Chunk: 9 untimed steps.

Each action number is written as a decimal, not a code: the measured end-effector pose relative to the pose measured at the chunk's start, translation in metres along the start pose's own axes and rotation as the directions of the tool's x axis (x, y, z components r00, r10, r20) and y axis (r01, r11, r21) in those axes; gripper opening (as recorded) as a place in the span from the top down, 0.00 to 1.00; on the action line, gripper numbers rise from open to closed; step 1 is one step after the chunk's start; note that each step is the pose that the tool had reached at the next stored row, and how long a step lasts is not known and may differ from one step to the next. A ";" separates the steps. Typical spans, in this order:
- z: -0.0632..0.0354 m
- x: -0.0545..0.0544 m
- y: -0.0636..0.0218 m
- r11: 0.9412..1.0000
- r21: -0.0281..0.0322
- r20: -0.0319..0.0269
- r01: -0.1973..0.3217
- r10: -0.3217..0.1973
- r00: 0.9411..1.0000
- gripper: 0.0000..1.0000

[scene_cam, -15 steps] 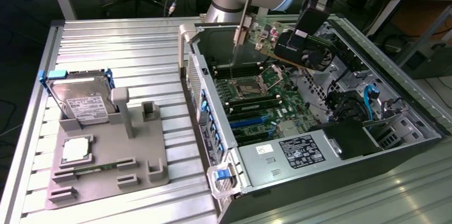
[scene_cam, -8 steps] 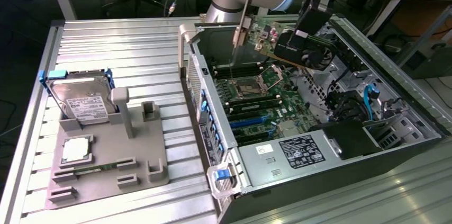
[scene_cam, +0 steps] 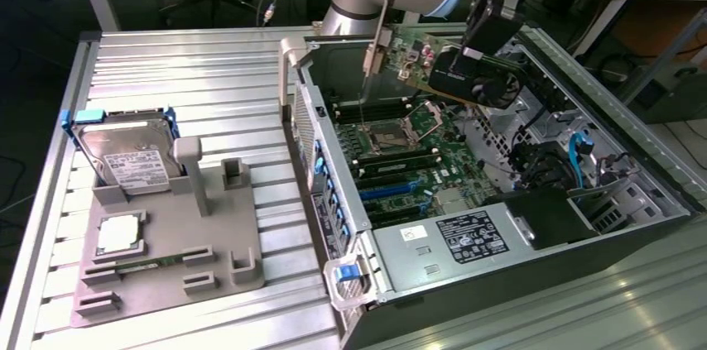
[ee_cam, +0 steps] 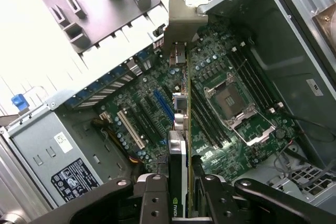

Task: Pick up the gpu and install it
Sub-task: 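Insert the gpu into the slot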

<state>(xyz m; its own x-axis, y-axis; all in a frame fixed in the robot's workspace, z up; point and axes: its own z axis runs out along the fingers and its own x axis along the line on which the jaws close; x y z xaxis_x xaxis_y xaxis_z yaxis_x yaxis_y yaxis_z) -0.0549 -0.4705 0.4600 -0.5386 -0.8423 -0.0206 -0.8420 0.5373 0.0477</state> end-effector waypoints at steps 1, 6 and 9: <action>0.0000 0.000 0.0000 1.000 0.000 0.000 0.007 -0.007 1.000 0.73; 0.0000 0.000 0.0000 0.999 -0.001 -0.002 0.038 -0.038 0.999 0.73; 0.0000 0.000 0.0000 0.998 -0.001 -0.003 0.059 -0.059 0.998 0.73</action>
<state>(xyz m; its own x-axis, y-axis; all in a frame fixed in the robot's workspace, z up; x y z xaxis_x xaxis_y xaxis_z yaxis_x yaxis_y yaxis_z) -0.0549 -0.4705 0.4600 -0.4883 -0.8724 -0.0206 -0.8721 0.4870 0.0477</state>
